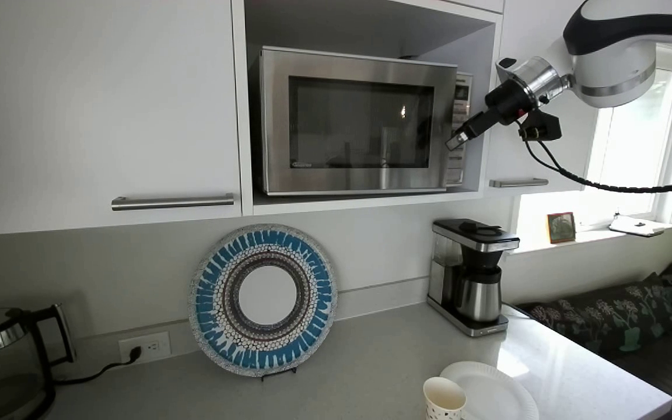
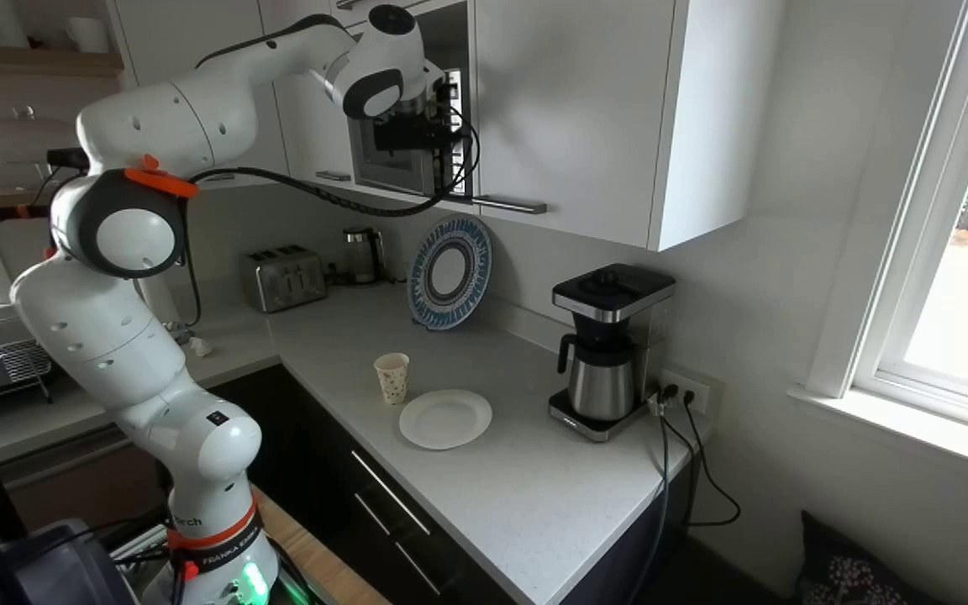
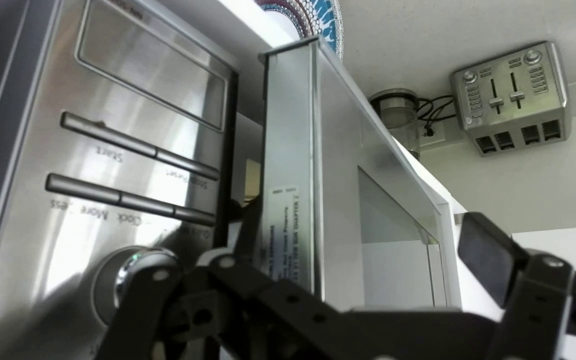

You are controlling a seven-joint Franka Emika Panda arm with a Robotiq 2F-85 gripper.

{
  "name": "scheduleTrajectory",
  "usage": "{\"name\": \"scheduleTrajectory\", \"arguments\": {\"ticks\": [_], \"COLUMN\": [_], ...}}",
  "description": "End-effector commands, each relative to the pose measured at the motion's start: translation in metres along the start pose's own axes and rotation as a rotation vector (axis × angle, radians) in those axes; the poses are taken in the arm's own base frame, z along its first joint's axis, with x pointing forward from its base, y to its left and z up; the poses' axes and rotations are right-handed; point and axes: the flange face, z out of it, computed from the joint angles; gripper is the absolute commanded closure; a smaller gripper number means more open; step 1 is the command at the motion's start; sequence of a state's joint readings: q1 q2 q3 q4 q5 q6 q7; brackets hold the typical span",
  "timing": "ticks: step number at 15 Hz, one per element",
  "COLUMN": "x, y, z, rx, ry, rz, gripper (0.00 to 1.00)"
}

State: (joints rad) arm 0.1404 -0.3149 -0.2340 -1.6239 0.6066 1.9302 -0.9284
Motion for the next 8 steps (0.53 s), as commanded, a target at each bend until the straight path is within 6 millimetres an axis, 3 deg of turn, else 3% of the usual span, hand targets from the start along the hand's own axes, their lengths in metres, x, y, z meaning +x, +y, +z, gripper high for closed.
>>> {"name": "scheduleTrajectory", "arguments": {"ticks": [1, 8], "x": [0.0033, 0.0029], "y": [0.0022, -0.0014], "z": [0.0004, -0.0022], "rx": [-0.015, -0.053], "ry": [0.012, -0.023], "rz": [-0.020, -0.015], "gripper": [0.00, 0.00]}}
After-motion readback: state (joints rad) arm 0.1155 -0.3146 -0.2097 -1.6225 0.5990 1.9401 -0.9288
